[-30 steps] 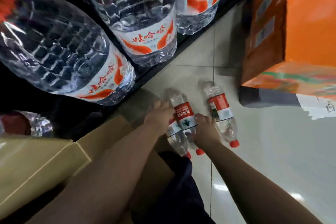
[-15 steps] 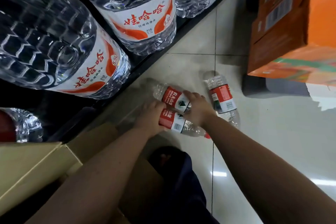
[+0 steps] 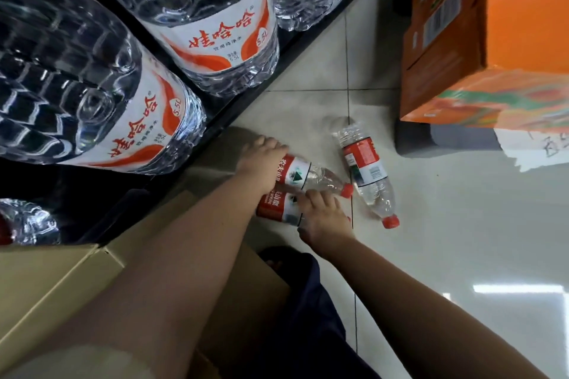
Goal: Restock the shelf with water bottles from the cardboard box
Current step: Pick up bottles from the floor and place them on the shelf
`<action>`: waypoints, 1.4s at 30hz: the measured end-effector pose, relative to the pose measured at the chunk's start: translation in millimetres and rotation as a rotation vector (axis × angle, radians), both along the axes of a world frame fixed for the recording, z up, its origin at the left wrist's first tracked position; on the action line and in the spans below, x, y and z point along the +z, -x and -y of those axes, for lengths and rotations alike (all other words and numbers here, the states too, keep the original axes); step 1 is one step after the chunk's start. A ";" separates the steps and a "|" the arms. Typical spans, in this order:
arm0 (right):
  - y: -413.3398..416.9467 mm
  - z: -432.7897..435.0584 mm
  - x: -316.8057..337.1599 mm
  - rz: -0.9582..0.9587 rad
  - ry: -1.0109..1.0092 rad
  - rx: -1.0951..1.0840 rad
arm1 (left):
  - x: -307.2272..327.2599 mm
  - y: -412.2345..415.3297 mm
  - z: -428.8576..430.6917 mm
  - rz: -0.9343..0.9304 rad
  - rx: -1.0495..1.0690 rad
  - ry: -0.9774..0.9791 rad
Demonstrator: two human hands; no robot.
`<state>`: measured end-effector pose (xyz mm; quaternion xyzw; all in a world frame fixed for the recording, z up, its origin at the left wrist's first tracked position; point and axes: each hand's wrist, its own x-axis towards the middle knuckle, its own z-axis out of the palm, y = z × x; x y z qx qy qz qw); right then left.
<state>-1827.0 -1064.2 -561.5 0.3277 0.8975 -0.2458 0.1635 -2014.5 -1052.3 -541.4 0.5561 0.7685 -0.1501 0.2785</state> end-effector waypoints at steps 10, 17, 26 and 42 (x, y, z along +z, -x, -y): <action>-20.3 1.7 -23.6 0.039 -0.057 -0.015 | -15.5 -0.1 20.6 0.143 0.204 0.033; -27.8 -33.4 25.3 -0.099 -0.249 0.100 | 48.2 4.6 29.1 0.162 0.397 -0.223; -28.9 -70.3 188.6 -0.172 -0.457 0.284 | 212.2 -25.2 56.7 0.320 0.672 -0.609; 13.9 -8.4 456.7 -0.487 -0.829 0.480 | 412.5 -35.8 216.7 0.242 0.988 -1.057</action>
